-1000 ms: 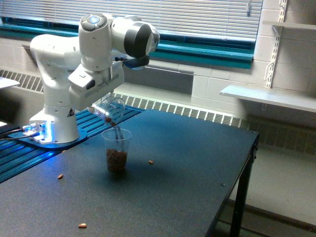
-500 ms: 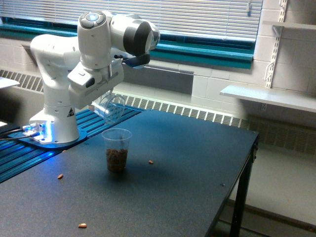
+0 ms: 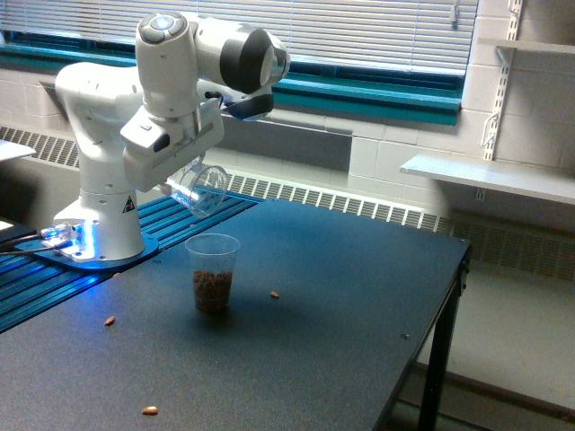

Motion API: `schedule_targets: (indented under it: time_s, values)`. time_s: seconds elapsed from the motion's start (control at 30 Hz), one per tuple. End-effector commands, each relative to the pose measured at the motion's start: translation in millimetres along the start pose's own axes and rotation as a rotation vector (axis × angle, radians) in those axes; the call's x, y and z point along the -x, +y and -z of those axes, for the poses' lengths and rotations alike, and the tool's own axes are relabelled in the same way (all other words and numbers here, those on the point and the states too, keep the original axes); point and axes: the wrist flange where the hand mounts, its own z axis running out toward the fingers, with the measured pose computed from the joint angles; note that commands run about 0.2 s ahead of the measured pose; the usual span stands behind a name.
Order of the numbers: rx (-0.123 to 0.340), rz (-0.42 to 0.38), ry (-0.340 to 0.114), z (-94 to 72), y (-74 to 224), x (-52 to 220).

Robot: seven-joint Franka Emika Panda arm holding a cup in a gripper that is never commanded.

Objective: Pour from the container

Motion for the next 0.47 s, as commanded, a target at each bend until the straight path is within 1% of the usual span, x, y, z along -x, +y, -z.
schedule_targets:
  time_s: [0.03, 0.17, 0.27, 0.37, 0.47]
  values:
    - [-0.024, 0.011, 0.013, 6.3, 5.0, 5.7]
    - [-0.038, 0.004, 0.029, 11.7, 7.4, 6.8]
    - [-0.036, 0.009, 0.033, 13.8, 10.1, 8.8]
    - [-0.038, 0.007, 0.050, 15.3, 11.9, 9.0]
    - [-0.038, 0.007, 0.052, 14.9, 12.5, 9.9]
